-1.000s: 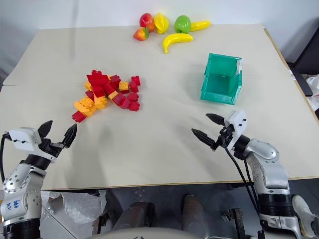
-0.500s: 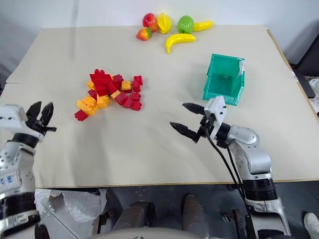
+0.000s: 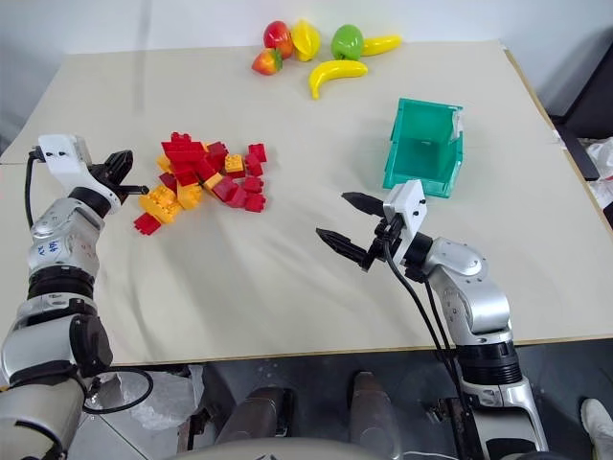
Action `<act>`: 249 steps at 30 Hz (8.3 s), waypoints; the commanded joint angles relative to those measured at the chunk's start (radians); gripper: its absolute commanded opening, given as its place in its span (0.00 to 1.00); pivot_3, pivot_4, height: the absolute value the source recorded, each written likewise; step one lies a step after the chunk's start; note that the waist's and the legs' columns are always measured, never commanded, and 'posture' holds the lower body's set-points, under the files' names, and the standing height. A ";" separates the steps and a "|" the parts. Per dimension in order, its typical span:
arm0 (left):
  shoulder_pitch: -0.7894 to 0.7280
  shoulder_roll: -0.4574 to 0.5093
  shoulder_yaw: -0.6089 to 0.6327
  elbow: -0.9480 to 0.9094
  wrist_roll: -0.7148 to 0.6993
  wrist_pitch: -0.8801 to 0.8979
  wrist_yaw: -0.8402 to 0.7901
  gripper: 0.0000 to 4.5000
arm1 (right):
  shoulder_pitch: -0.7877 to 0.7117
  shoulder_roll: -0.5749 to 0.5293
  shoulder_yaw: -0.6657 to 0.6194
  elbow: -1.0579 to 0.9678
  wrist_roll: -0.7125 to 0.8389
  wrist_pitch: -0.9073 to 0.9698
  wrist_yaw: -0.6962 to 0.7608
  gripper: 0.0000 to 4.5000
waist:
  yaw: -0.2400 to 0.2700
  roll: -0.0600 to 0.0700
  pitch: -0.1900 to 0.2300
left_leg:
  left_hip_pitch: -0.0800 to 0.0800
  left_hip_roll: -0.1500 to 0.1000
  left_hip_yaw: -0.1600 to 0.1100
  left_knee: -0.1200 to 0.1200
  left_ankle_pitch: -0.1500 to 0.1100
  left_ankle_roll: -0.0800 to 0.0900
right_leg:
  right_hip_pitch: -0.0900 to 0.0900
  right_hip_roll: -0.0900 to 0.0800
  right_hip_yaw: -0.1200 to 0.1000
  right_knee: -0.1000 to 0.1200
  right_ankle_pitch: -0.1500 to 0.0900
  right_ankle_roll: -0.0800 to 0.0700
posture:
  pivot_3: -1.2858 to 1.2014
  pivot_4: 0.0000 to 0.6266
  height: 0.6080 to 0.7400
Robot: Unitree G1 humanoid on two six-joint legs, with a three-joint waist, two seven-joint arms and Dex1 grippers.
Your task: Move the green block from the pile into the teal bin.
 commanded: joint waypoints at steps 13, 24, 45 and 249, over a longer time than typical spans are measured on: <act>-0.109 -0.100 -0.145 0.130 0.064 0.020 -0.394 0.00 | 0.008 -0.001 -0.015 -0.105 0.020 0.030 -0.048 1.00 | 0.006 0.000 0.000 | 0.000 -0.003 0.001 0.002 0.000 0.001 | 0.000 -0.002 -0.001 0.003 0.000 0.000 | 0.52 0.24 1.00; 0.092 -0.101 -0.128 -0.338 -0.052 0.189 -0.543 0.00 | -0.021 -0.005 -0.018 -0.092 0.021 0.041 -0.046 1.00 | 0.006 -0.001 0.000 | -0.001 -0.001 0.001 0.004 0.000 0.001 | 0.000 -0.002 0.000 0.004 0.000 0.000 | 0.52 0.24 1.00; -0.204 -0.069 -0.048 0.232 0.081 0.032 0.074 0.00 | -0.075 0.007 -0.012 -0.021 0.006 0.028 -0.042 1.00 | 0.009 -0.005 0.001 | -0.002 -0.005 0.000 0.011 -0.001 0.003 | 0.001 -0.004 -0.001 0.007 0.000 0.001 | 0.52 0.24 1.00; -0.166 -0.359 -0.664 -0.699 0.217 0.715 -0.625 1.00 | 0.184 -0.474 -0.230 -0.258 -0.059 0.217 0.055 1.00 | 0.013 -0.007 0.004 | -0.014 -0.009 0.001 0.019 0.000 0.006 | -0.013 -0.004 0.009 0.011 0.003 0.006 | 0.52 0.24 1.00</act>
